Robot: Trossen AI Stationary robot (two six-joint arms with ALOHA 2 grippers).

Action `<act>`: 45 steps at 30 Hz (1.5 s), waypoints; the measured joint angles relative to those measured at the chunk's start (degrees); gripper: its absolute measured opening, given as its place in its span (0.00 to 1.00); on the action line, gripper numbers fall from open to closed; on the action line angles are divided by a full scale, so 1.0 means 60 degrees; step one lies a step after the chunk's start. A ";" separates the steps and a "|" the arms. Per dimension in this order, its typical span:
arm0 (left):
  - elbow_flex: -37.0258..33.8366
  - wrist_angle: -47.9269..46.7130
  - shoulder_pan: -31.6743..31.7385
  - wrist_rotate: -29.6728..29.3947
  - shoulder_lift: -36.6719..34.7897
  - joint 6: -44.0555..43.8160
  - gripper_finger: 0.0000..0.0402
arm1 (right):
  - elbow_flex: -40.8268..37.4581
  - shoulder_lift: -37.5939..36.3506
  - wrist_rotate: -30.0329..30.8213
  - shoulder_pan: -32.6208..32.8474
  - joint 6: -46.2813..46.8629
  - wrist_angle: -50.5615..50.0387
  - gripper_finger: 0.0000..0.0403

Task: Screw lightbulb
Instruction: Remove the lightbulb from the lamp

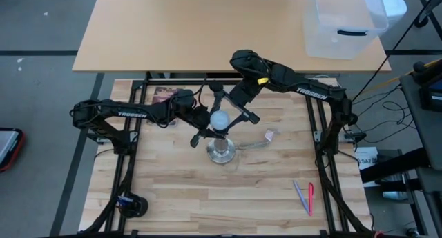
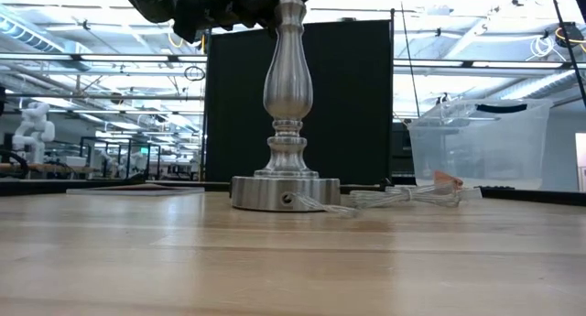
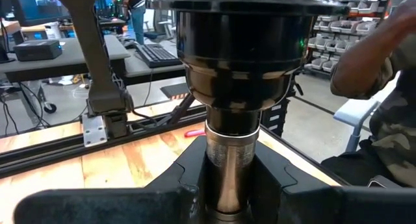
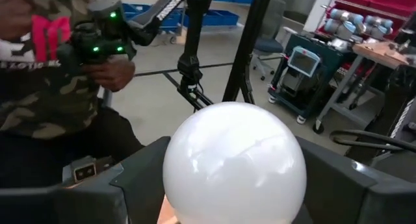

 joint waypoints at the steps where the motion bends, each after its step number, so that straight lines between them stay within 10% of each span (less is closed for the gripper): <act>1: 0.0000 -0.0004 0.0000 0.0004 0.0000 -0.0007 0.18 | 0.0004 0.0041 0.0154 0.0046 0.0175 0.0087 0.72; 25: 0.0000 -0.0011 0.0069 -0.0877 -0.0004 -0.0353 0.18 | -0.0007 -0.1057 0.2329 0.0398 0.2521 0.2073 0.84; 34: 0.0000 0.0344 -0.0163 -0.3346 -0.0014 -0.1063 0.18 | -0.0015 -0.2018 0.7348 0.0878 0.2685 0.1324 0.84; 45: -0.0011 0.0565 -0.0460 -0.5931 0.0007 -0.1031 0.18 | -0.0029 -0.2293 1.0694 0.1703 0.4337 -0.0787 0.84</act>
